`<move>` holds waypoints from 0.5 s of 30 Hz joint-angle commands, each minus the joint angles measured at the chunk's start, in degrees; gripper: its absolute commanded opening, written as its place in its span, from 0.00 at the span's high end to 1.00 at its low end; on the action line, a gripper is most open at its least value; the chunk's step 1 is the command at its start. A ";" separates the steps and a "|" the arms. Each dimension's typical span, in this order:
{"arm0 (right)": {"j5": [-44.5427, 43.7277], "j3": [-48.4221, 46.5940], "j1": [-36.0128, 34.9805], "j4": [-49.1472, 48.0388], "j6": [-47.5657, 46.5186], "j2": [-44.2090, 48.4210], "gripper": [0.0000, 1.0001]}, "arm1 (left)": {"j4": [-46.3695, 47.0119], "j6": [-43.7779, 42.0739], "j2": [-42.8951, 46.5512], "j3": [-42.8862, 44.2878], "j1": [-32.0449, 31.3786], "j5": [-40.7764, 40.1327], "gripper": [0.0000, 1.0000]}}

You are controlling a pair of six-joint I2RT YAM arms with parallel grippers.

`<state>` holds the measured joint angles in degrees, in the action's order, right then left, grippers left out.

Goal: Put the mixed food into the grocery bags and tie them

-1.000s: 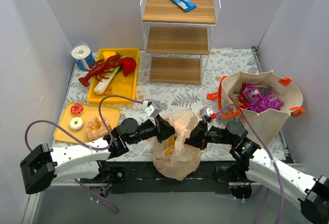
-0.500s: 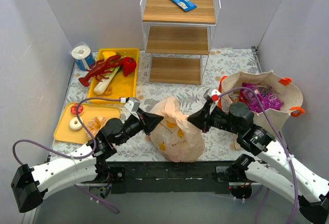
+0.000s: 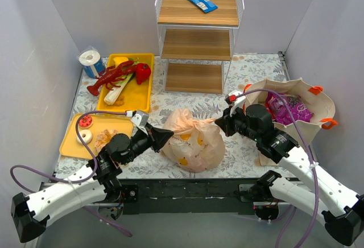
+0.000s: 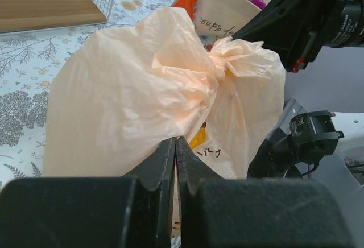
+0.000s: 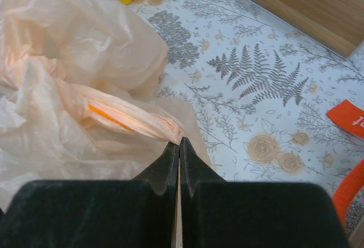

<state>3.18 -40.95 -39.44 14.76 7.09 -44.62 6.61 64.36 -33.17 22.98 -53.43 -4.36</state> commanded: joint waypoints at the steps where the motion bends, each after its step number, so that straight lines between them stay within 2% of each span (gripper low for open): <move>1: -9.16 -3.87 2.61 0.10 -2.87 -1.78 0.99 | -6.08 0.24 3.37 1.80 0.78 -3.03 1.00; 9: -12.40 -2.83 5.77 -0.17 -2.26 -5.13 0.99 | -11.96 1.73 5.74 3.56 0.78 -3.55 1.00; 15: -12.68 -1.33 9.47 -0.79 -1.29 -4.34 0.99 | -15.56 3.75 11.28 3.74 0.78 -5.92 1.00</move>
<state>-1.30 -42.46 -33.61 14.87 6.57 -49.95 -4.34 66.89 -25.80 24.12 -53.32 -6.24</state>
